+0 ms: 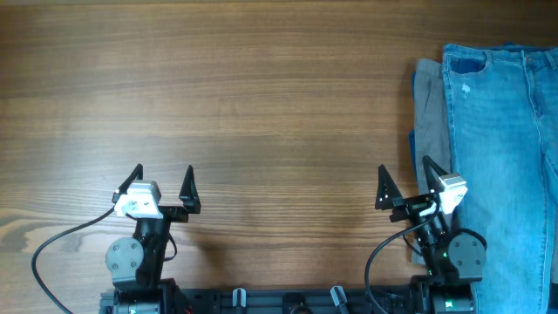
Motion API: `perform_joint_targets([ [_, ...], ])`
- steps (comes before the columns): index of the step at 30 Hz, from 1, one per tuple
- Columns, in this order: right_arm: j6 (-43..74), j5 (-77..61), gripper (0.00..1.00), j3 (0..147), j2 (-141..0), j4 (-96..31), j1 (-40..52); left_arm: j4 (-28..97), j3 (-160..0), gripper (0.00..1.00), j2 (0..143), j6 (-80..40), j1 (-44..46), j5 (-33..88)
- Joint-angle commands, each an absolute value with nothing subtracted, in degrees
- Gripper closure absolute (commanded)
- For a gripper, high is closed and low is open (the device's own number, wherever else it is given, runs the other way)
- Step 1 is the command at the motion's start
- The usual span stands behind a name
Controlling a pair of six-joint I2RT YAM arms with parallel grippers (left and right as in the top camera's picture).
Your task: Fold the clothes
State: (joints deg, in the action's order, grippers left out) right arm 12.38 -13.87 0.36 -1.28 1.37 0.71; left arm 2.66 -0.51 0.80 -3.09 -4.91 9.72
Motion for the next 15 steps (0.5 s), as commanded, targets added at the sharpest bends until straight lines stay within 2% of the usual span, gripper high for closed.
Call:
perform_joint_targets([
  [1,17.4,-13.7,0.00,0.3,-1.6,1.2,1.0,0.9,-0.4,0.00,0.4,-2.0,-4.6,12.5],
  [5,24.2,-13.7,0.00,0.3,-1.7,1.2,1.0,-1.2,-0.4,0.00,0.4,-2.0,-4.6,20.8],
  [7,31.4,-14.8,0.00,0.3,-1.7,1.9,1.0,-5.5,-0.4,0.00,0.4,-3.7,-4.6,22.7],
  [10,31.2,-23.3,0.00,1.8,-1.7,5.0,1.0,-7.7,-4.3,0.00,0.5,-5.3,-4.6,22.5],
  [12,28.4,-24.4,0.00,5.0,-2.0,3.2,1.0,-4.4,-8.6,0.00,2.2,-5.3,-4.7,22.4],
  [15,23.4,-22.2,0.00,13.0,-6.3,-4.2,1.0,8.5,-20.7,0.00,11.6,-5.5,-4.6,21.5],
])
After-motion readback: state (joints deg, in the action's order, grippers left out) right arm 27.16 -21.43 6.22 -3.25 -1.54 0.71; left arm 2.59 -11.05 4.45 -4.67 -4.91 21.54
